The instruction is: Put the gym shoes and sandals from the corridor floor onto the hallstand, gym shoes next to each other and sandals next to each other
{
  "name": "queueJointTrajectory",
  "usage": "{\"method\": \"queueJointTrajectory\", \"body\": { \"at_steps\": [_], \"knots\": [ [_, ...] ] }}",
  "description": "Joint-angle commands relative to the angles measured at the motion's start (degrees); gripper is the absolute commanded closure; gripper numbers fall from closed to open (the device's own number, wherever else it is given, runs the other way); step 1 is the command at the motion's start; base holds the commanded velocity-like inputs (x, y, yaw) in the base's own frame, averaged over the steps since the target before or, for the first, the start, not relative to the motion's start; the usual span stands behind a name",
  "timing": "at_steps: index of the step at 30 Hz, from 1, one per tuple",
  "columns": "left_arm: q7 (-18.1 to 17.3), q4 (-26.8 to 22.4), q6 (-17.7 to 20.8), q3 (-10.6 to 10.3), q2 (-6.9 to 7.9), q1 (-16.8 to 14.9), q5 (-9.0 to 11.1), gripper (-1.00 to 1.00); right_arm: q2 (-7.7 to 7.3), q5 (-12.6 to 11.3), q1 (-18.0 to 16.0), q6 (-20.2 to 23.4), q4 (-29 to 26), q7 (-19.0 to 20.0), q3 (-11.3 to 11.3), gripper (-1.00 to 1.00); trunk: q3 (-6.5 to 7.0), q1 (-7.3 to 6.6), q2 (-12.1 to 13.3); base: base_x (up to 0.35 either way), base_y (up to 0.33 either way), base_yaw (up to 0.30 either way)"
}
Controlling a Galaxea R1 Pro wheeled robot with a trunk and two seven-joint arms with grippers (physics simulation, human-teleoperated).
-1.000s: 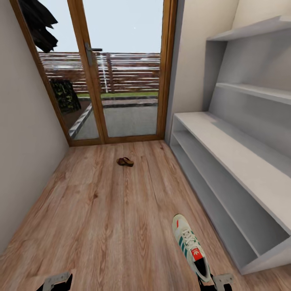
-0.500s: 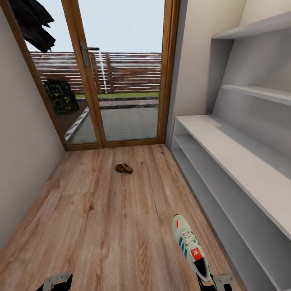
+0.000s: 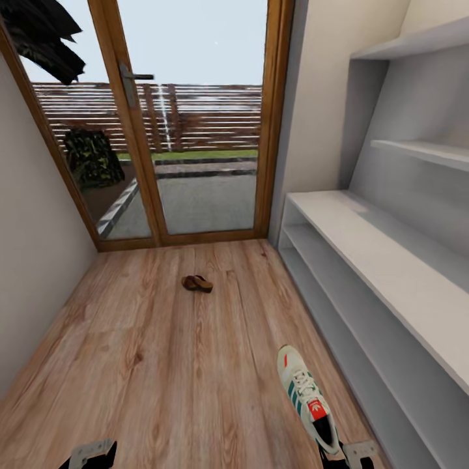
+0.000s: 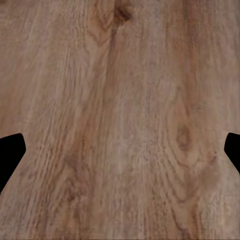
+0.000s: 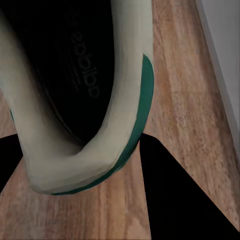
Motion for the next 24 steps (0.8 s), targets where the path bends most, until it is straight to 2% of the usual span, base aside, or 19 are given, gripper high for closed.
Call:
{"method": "queueJointTrajectory", "body": {
  "at_steps": [1,11,24],
  "knots": [
    [-0.57,0.07,-0.11,0.5,0.0,-0.04,0.11,-1.0,0.02,-0.05,-0.04,-0.19,0.04,0.57,-0.5,1.0,-0.05,0.03,-0.02,0.339,0.0,0.0],
    [-0.57,0.07,-0.12,0.52,0.0,-0.03,0.11,-1.0,0.06,-0.14,-0.02,-0.19,0.05,0.44,-0.45,1.0,-0.05,0.03,-0.02,0.339,0.0,0.032],
    [-0.57,0.07,-0.12,0.52,0.0,-0.05,0.11,-1.0,0.06,-0.15,-0.01,-0.19,0.05,0.27,-0.46,1.0,-0.05,0.03,-0.02,0.339,0.0,0.251]
  ]
}}
